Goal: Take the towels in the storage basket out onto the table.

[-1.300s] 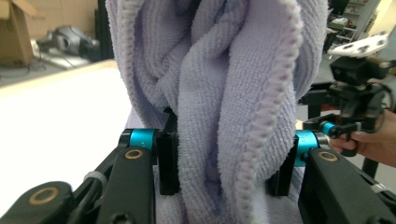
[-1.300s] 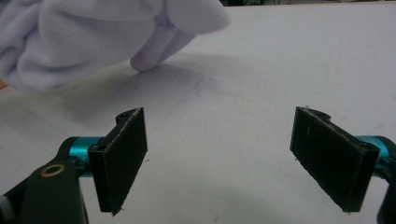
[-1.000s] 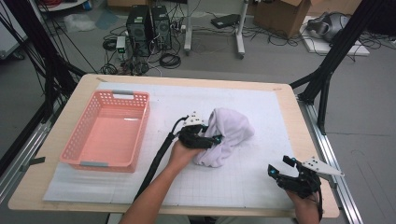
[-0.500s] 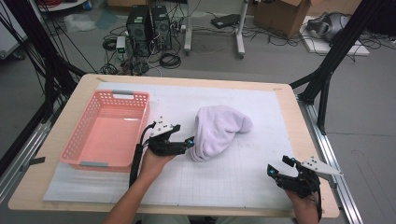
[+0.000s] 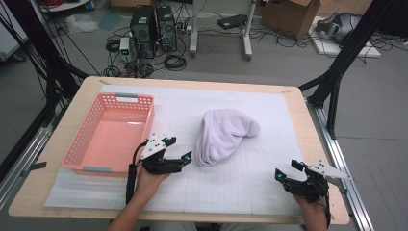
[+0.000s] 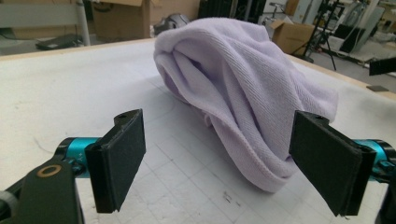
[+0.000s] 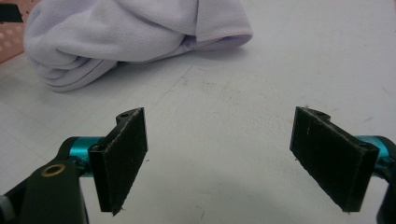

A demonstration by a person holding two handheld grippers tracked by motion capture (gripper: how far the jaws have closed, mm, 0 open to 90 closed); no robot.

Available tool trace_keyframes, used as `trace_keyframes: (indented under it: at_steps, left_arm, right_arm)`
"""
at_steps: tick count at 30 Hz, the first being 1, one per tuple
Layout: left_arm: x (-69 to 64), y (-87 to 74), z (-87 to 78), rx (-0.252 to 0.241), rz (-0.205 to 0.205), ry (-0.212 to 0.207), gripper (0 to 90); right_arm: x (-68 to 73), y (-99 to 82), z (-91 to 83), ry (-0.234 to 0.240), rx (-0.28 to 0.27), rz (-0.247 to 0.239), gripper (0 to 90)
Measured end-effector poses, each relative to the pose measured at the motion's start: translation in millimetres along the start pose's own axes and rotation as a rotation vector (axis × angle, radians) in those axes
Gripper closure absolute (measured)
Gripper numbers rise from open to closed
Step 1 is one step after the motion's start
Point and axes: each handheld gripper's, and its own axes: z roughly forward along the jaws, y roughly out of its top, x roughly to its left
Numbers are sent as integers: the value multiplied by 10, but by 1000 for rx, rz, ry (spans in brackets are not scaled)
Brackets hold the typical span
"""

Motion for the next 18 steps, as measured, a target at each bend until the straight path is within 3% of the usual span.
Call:
trace_keyframes:
  at_steps: [18]
  left_arm:
    - [-30,-12,8,11,2,-11,217]
  right_arm:
    - [31,-8,-16,-10,15,-12,178]
